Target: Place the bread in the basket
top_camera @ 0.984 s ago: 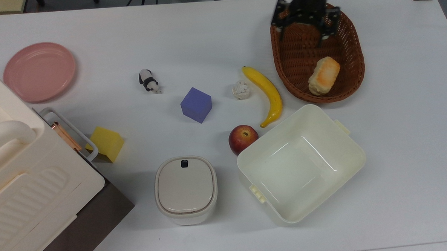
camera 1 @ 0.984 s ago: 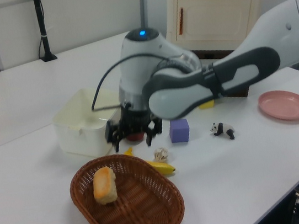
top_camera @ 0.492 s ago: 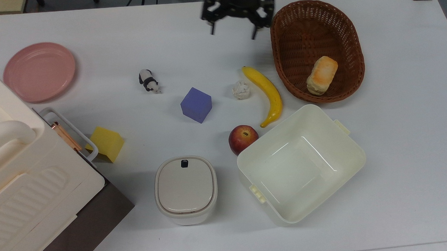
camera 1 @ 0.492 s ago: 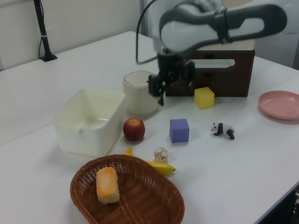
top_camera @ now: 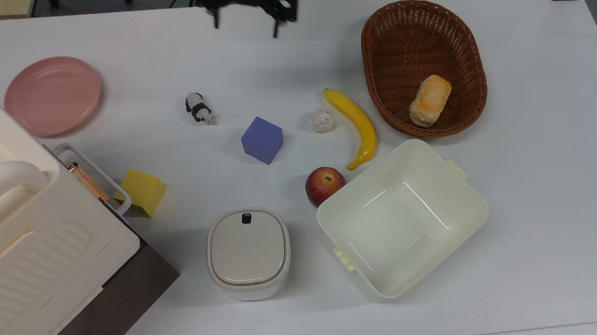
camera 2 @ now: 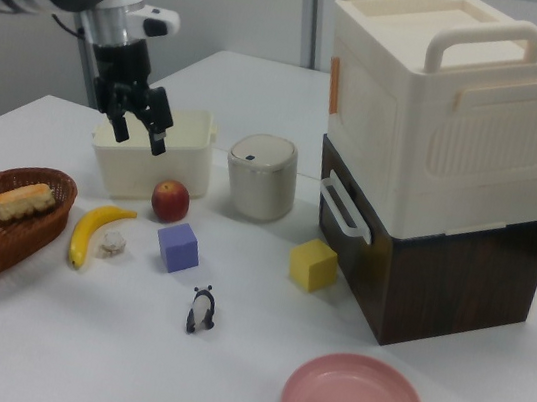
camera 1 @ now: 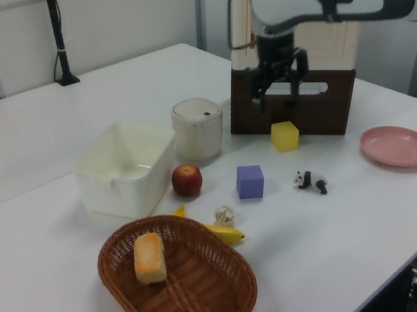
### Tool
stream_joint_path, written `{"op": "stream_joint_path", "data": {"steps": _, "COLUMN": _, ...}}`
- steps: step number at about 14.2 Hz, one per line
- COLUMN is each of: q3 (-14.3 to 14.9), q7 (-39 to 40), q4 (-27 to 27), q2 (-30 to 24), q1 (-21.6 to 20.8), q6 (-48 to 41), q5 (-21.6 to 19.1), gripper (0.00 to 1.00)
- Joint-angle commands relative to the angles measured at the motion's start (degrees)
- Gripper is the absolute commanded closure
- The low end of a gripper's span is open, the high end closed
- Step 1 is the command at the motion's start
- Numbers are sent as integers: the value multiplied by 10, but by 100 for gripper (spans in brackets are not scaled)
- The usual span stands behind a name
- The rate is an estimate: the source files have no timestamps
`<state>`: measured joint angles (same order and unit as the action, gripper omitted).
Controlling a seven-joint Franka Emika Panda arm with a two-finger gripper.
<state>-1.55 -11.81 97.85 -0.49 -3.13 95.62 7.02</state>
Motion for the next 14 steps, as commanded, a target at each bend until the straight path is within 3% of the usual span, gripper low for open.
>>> {"op": "stream_joint_path", "data": {"steps": 1, "q3": 44, "q7": 75, "q4": -30, "q2": -13, "q1": -2, "q6": -50, "q5": -50, "gripper": 0}}
{"op": "stream_joint_path", "data": {"steps": 14, "q3": 45, "q7": 86, "q4": -35, "q2": -11, "q1": 6, "q6": -55, "q5": -73, "gripper": 0}}
